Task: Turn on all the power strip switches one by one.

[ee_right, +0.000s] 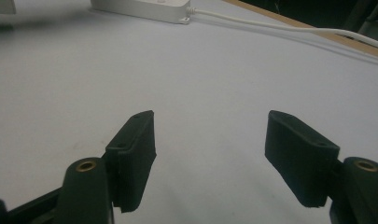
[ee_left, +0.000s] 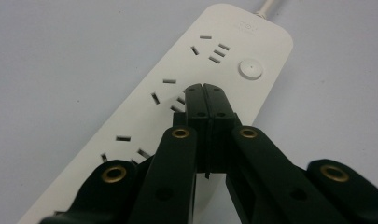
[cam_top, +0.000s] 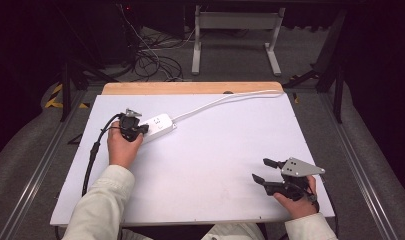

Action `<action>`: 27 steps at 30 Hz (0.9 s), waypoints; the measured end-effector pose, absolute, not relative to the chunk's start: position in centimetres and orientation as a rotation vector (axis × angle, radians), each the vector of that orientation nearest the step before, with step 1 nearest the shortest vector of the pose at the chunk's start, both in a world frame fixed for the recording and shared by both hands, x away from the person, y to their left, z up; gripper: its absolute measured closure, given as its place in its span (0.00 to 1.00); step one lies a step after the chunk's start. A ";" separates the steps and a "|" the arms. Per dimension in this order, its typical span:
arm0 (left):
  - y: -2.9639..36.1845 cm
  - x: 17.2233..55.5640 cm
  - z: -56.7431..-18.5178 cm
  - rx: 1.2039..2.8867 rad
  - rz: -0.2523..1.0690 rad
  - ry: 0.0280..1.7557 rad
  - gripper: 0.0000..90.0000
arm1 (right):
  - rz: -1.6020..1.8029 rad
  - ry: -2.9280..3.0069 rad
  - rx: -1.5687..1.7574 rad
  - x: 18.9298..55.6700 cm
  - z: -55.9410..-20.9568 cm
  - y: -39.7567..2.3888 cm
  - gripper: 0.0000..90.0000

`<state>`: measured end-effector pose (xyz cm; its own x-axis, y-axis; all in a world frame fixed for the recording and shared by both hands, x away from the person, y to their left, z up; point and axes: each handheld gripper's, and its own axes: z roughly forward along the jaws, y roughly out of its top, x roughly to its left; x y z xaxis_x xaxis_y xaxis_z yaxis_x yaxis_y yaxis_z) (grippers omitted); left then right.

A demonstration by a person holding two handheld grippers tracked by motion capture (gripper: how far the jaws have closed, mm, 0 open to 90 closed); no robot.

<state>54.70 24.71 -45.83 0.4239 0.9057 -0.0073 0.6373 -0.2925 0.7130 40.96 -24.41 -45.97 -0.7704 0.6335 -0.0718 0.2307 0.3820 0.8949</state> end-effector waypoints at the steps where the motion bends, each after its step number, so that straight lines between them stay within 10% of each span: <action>1: 24.8 54.7 -45.8 2.039 0.533 1.295 1.00 | 1.354 2.243 0.746 41.0 -46.0 -24.4 0.38; 27: 23.1 54.3 -46.1 2.092 0.614 1.229 1.00 | 1.355 2.248 0.745 40.9 -46.0 -24.3 0.38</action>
<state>54.34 23.10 -46.11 0.4568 0.8862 0.0772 0.5936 -0.3683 0.7155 40.92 -24.34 -46.02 -0.7727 0.6307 -0.0710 0.2318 0.3847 0.8935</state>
